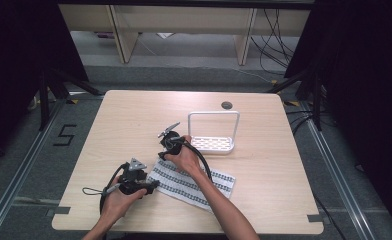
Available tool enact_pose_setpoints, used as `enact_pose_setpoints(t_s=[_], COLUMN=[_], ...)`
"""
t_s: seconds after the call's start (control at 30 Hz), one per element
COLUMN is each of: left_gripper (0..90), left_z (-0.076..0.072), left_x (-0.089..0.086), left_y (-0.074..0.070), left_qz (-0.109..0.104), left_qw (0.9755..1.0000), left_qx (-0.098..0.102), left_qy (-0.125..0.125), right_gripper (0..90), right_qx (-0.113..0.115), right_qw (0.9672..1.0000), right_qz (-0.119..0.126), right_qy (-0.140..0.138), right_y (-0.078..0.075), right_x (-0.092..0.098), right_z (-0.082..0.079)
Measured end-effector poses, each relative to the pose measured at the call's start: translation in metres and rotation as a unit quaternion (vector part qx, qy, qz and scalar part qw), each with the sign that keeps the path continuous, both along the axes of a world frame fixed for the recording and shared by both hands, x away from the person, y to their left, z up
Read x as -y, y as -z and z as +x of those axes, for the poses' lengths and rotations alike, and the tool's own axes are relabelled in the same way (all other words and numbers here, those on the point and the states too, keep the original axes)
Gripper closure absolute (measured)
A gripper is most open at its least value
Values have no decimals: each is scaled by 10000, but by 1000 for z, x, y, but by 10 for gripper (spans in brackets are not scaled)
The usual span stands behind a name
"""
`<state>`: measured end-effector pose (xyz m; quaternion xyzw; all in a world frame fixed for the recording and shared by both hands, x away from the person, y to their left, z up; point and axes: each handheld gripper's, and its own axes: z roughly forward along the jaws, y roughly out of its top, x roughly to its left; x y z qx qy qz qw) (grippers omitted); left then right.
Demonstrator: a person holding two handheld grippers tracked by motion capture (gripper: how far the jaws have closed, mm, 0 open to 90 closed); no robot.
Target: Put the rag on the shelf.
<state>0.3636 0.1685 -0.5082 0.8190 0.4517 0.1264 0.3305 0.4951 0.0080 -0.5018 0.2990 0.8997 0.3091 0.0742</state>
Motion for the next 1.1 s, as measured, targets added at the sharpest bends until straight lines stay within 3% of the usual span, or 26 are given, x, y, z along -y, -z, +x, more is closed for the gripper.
enact_pose_setpoints(t_s=[0.17, 0.23, 0.37, 0.43, 0.77, 0.8, 0.87, 0.9, 0.93, 1.0, 1.07, 1.1], left_gripper=[594, 681, 818, 869, 890, 890, 890, 890, 890, 890, 891, 891], left_z=[0, 0, 0, -2, -3, -3, -3, -4, -4, -4, -4, -3], left_x=[0, -2, -3, -2, -5, -4, -4, -4, -4, -5, -6, -8], left_y=[0, 0, 0, 0, -9, -9, -9, -10, -11, -13, -15, -19], left_qz=[20, 63, 49, 73, 120, 26, -27, -141, -144, -234, -301, -239], left_qw=[10000, 9999, 9996, 9992, 9981, 9983, 9983, 9982, 9980, 9975, 9973, 9972], left_qx=[36, 44, 70, 197, 385, 420, 462, 492, 518, 595, 607, 604], left_qy=[51, 155, 254, 336, 463, 402, 365, 320, 317, 303, 286, 359], right_gripper=[732, 789, 853, 866, 875, 875, 875, 875, 875, 875, 876, 876], right_qx=[-148, -62, -118, -29, 296, 219, 365, 283, 431, 366, 565, 521], right_qw=[9999, 9999, 9999, 9999, 9992, 9995, 9989, 9991, 9985, 9987, 9975, 9976], right_qz=[-32, -55, -63, 13, 142, 163, 200, 254, 266, 292, 340, 358], right_qy=[-5, -76, -70, -116, -212, -175, -233, -172, -205, -223, -263, -267], right_y=[-1, -1, -2, -2, -18, -20, -23, -25, -26, -32, -35, -38], right_x=[-1, 0, -1, 0, 6, 7, 8, 9, 9, 11, 13, 14], right_z=[-3, -3, -5, -5, -12, -13, -13, -15, -15, -18, -19, -20])
